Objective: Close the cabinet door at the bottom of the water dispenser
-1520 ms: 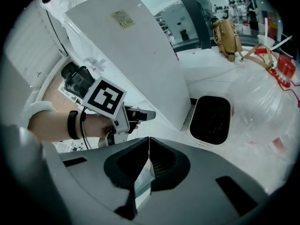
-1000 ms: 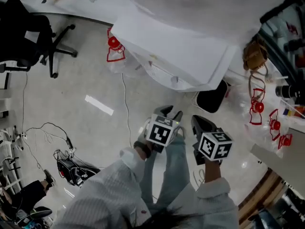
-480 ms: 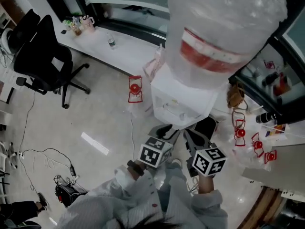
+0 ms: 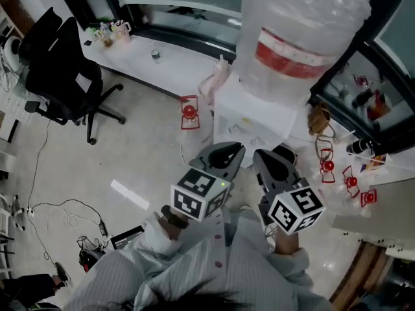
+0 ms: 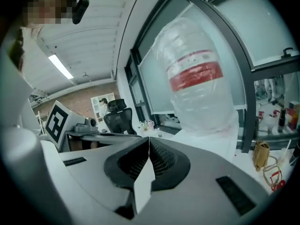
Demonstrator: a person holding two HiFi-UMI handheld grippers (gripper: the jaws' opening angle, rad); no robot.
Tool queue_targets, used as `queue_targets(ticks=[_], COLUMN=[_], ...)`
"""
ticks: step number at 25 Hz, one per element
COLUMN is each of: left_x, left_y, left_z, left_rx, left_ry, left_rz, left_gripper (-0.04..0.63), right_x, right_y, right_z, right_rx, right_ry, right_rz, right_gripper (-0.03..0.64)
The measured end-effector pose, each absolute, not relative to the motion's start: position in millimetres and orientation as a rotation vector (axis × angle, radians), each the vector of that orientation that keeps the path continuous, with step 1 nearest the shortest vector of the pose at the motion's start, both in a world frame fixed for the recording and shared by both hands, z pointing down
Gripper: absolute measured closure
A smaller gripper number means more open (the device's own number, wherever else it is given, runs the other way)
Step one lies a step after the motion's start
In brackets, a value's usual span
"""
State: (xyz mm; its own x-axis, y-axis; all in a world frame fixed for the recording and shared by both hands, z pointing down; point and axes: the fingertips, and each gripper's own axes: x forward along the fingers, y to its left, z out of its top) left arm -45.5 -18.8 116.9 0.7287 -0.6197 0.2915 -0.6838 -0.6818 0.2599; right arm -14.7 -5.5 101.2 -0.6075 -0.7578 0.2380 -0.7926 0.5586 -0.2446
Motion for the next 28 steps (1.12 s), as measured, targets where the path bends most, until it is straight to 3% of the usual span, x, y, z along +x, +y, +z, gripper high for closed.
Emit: queue_targets(ticks=[28], left_x=[-61], left_y=[-20], left_z=[93], left_rx=[2.649], left_ry=[-1.001], left_rz=[0.247], left_gripper=[0.585], right_x=[-31], right_y=[6], right_z=[86], right_rx=[1.296], right_ry=[-2.694], right_rz=[0.433], right_gripper=[0.603])
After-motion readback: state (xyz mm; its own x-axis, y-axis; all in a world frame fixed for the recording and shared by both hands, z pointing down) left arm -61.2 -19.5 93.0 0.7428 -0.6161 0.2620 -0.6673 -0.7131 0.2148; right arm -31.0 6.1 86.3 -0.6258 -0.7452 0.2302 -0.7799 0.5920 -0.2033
